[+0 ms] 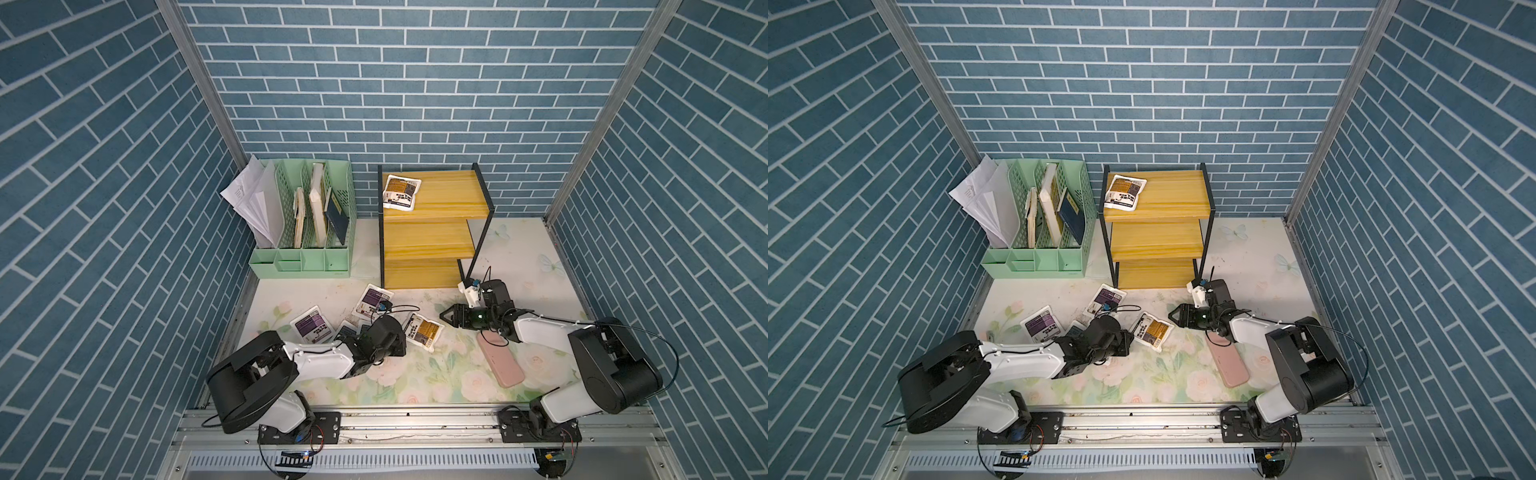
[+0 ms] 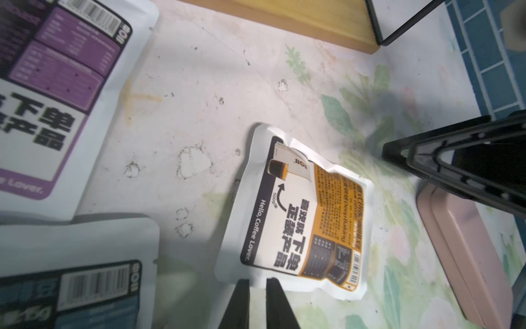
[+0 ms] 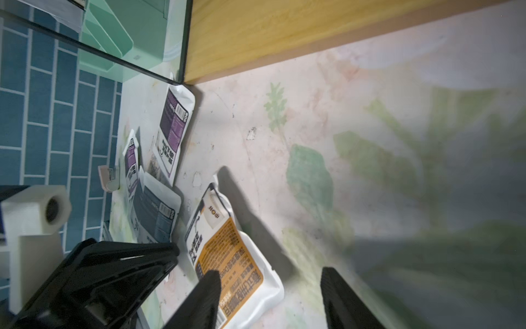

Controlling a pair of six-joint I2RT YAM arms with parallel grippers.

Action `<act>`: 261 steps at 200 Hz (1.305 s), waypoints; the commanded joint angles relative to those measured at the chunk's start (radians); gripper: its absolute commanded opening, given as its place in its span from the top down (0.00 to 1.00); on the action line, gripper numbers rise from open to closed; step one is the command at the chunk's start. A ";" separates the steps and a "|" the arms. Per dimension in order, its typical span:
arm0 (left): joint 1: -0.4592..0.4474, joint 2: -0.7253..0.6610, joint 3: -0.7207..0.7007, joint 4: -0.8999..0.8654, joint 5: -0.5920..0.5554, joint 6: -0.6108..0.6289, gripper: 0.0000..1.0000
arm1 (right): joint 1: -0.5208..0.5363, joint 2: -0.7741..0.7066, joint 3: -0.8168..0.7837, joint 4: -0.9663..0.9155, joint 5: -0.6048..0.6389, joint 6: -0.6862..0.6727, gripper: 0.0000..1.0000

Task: Place the bagged coffee beans on the shelf by color
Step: Pick up the coffee beans at the center of the board.

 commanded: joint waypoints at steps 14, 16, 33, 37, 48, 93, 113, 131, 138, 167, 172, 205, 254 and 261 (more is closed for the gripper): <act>0.008 0.069 0.051 0.029 0.013 0.023 0.83 | 0.004 0.057 -0.045 0.064 -0.056 0.092 0.50; 0.008 0.072 0.053 0.030 0.013 0.023 0.83 | 0.004 0.059 -0.047 0.067 -0.056 0.096 0.50; 0.008 0.097 0.065 0.031 0.017 0.025 0.84 | 0.006 0.059 -0.077 0.099 -0.053 0.135 0.51; 0.008 0.101 0.066 0.033 0.017 0.026 0.84 | 0.005 0.058 -0.086 0.115 -0.055 0.146 0.52; 0.008 0.113 0.069 0.035 0.019 0.025 0.84 | 0.006 0.060 -0.114 0.161 -0.067 0.177 0.53; 0.008 0.135 0.078 0.038 0.030 0.028 0.84 | 0.006 0.074 -0.212 0.407 -0.127 0.316 0.67; 0.008 0.134 0.078 0.036 0.029 0.031 0.84 | 0.006 0.074 -0.225 0.466 -0.145 0.350 0.72; 0.008 0.131 0.078 0.031 0.027 0.034 0.84 | 0.006 0.065 -0.234 0.493 -0.151 0.369 0.77; 0.008 0.128 0.078 0.030 0.025 0.036 0.84 | 0.006 0.063 -0.236 0.494 -0.150 0.374 0.79; 0.008 0.101 0.074 0.017 0.015 0.037 0.84 | 0.006 0.031 -0.251 0.519 -0.138 0.406 0.88; 0.008 0.091 0.075 0.011 0.013 0.038 0.83 | 0.005 0.023 -0.256 0.528 -0.133 0.418 0.90; 0.009 -0.081 0.085 -0.087 -0.039 0.062 0.71 | 0.006 -0.145 -0.301 0.512 -0.050 0.529 1.00; 0.106 -0.466 0.131 -0.354 -0.168 0.161 0.56 | 0.007 -0.669 -0.152 0.019 0.038 0.578 1.00; 0.145 -0.509 0.142 -0.386 -0.167 0.177 0.56 | 0.010 -0.722 -0.111 -0.024 0.038 0.593 1.00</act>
